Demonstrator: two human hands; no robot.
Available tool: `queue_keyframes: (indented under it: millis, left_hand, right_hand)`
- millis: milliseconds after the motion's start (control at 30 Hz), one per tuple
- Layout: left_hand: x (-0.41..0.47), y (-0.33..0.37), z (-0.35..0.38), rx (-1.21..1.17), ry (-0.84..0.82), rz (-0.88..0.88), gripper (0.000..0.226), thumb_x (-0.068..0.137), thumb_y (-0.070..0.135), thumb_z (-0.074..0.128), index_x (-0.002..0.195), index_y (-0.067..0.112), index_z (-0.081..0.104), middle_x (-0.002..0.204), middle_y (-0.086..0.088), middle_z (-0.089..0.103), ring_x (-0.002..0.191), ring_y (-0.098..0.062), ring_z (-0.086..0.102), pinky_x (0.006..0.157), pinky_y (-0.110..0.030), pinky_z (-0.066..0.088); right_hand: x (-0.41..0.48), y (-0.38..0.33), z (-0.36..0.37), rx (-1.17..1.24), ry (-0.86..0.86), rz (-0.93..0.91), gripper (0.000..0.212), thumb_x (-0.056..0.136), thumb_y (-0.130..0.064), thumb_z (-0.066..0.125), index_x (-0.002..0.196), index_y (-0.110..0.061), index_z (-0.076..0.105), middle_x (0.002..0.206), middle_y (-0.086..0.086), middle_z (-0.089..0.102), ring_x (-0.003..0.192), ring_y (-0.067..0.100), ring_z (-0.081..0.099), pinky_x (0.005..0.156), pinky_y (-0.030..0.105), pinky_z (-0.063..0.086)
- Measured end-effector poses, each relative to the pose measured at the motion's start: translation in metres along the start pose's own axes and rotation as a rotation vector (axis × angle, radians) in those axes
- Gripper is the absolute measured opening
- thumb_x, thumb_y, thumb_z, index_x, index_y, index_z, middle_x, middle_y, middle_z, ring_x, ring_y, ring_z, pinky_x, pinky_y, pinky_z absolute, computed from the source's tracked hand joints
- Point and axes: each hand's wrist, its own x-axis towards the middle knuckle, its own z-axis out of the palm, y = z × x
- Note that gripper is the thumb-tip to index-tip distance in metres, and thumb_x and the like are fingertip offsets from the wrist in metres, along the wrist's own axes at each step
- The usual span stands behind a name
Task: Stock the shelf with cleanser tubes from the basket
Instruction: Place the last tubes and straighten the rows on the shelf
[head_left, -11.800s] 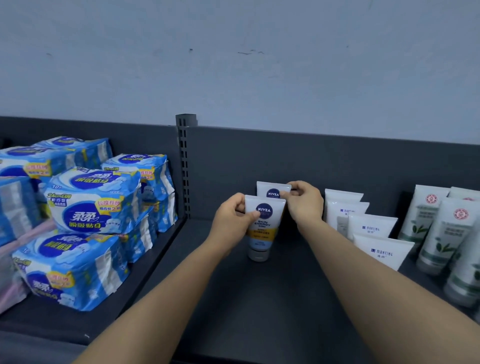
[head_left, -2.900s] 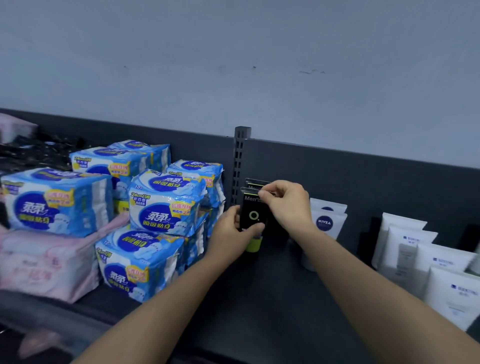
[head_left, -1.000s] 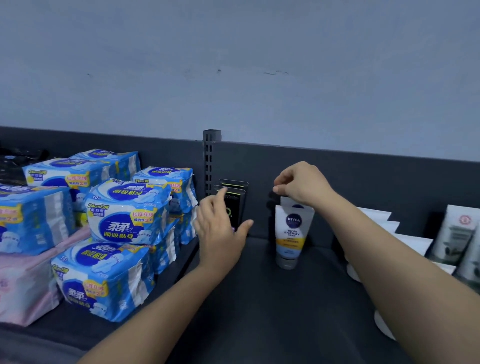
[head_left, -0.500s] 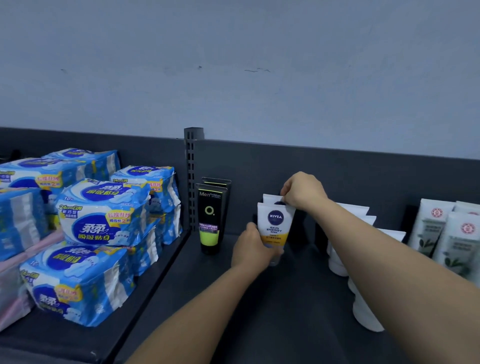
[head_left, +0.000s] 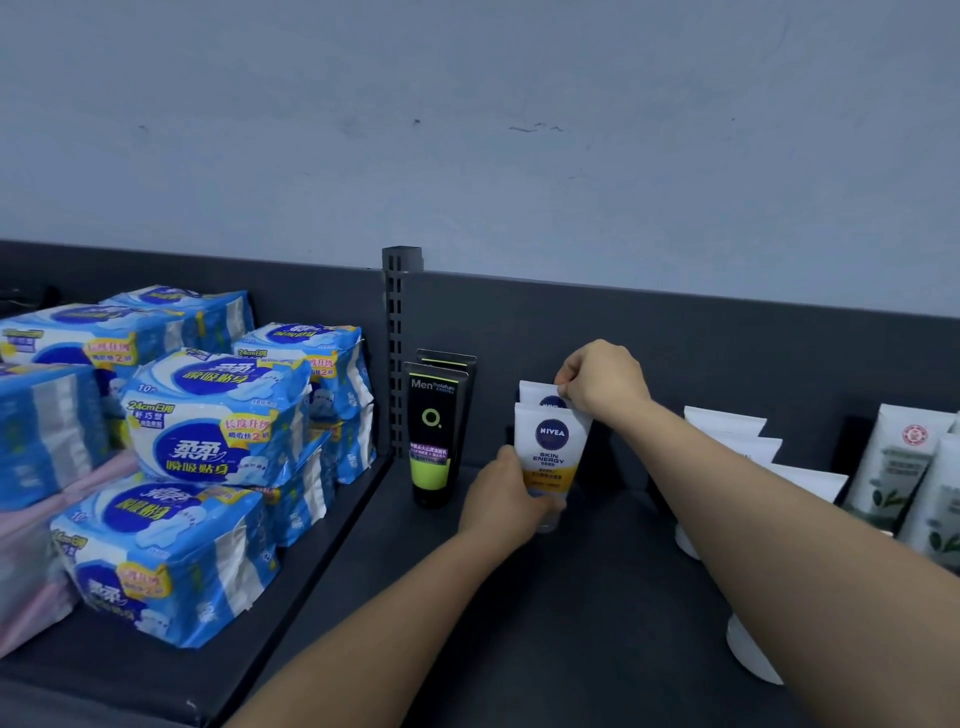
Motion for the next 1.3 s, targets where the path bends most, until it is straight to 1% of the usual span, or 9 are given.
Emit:
queue_keyframes:
  millis: [200,367,467,633,733,867,967,1133,1300]
  left_hand:
    - [0.001,0.0,0.004,-0.041,0.01,-0.016,0.048,0.075,0.031,0.078,0.108,0.015,0.048,0.115,0.0,0.062,0.104,-0.018,0.059,0.08,-0.03,0.049]
    - [0.0,0.0,0.004,-0.068,0.019,-0.012,0.049,0.073,0.031,0.079,0.106,0.017,0.046,0.112,0.001,0.062,0.099,-0.016,0.059,0.075,-0.028,0.046]
    - [-0.001,0.0,0.002,-0.132,0.026,0.009,0.06,0.065,0.03,0.084,0.109,0.02,0.045,0.113,0.002,0.061,0.1,-0.016,0.06,0.082,-0.034,0.051]
    - [-0.005,0.011,-0.011,-0.036,0.294,0.144,0.092,0.068,0.031,0.082,0.142,0.013,0.031,0.127,-0.008,0.043,0.118,-0.024,0.042,0.102,-0.037,0.037]
    - [-0.012,0.029,-0.015,0.017,0.417,0.298,0.077,0.074,0.03,0.077,0.139,0.014,0.038,0.123,-0.006,0.043,0.115,-0.024,0.039,0.097,-0.036,0.032]
    - [-0.017,0.052,0.002,-0.023,0.266,0.455,0.049,0.083,0.031,0.069,0.128,0.019,0.053,0.117,0.001,0.049,0.113,-0.019,0.042,0.099,-0.032,0.035]
    - [-0.017,0.073,0.021,-0.052,0.115,0.496,0.044,0.088,0.027,0.065,0.129,0.014,0.055,0.118,-0.001,0.054,0.115,-0.017,0.048,0.1,-0.033,0.039]
    - [-0.008,0.098,0.056,-0.011,-0.002,0.356,0.046,0.087,0.022,0.065,0.131,0.011,0.055,0.118,-0.004,0.059,0.108,-0.022,0.055,0.093,-0.029,0.042]
    - [0.0,0.108,0.08,-0.115,-0.036,0.218,0.015,0.084,0.016,0.066,0.098,0.01,0.069,0.092,-0.002,0.072,0.085,-0.021,0.065,0.076,-0.031,0.051]
  right_hand:
    - [0.0,0.003,0.0,0.007,-0.009,-0.017,0.02,0.087,-0.007,0.062,0.076,-0.022,0.07,0.095,0.002,0.072,0.09,0.022,0.065,0.073,0.031,0.054]
    - [-0.006,0.004,-0.007,0.009,-0.031,-0.042,0.018,0.085,-0.012,0.068,0.101,-0.018,0.072,0.108,0.002,0.07,0.1,0.022,0.063,0.075,0.028,0.048]
    - [-0.012,0.007,-0.021,0.008,-0.018,-0.052,0.023,0.083,-0.012,0.068,0.104,-0.019,0.072,0.111,0.001,0.069,0.104,0.022,0.062,0.08,0.027,0.047]
    - [-0.028,0.021,-0.064,-0.035,-0.008,-0.038,0.013,0.082,-0.018,0.072,0.095,-0.019,0.075,0.104,-0.001,0.072,0.1,0.018,0.064,0.084,0.025,0.048]
    - [-0.039,0.036,-0.088,-0.07,-0.021,0.02,0.012,0.082,-0.018,0.073,0.094,-0.017,0.076,0.102,-0.002,0.072,0.099,0.016,0.064,0.086,0.027,0.048]
    - [-0.054,0.061,-0.102,-0.101,-0.048,0.078,0.009,0.081,-0.017,0.074,0.09,-0.017,0.076,0.095,-0.002,0.071,0.093,0.016,0.063,0.079,0.028,0.048]
    - [-0.06,0.079,-0.106,-0.084,0.004,0.096,0.01,0.083,-0.016,0.073,0.092,-0.017,0.075,0.099,-0.002,0.071,0.093,0.016,0.063,0.082,0.03,0.051]
    - [-0.056,0.112,-0.108,-0.091,-0.015,0.095,0.013,0.082,-0.017,0.073,0.095,-0.02,0.073,0.105,-0.001,0.071,0.098,0.018,0.064,0.084,0.027,0.048]
    - [-0.049,0.141,-0.105,-0.038,-0.025,0.05,0.02,0.088,-0.014,0.065,0.107,-0.017,0.071,0.113,-0.001,0.069,0.105,0.019,0.062,0.084,0.026,0.045]
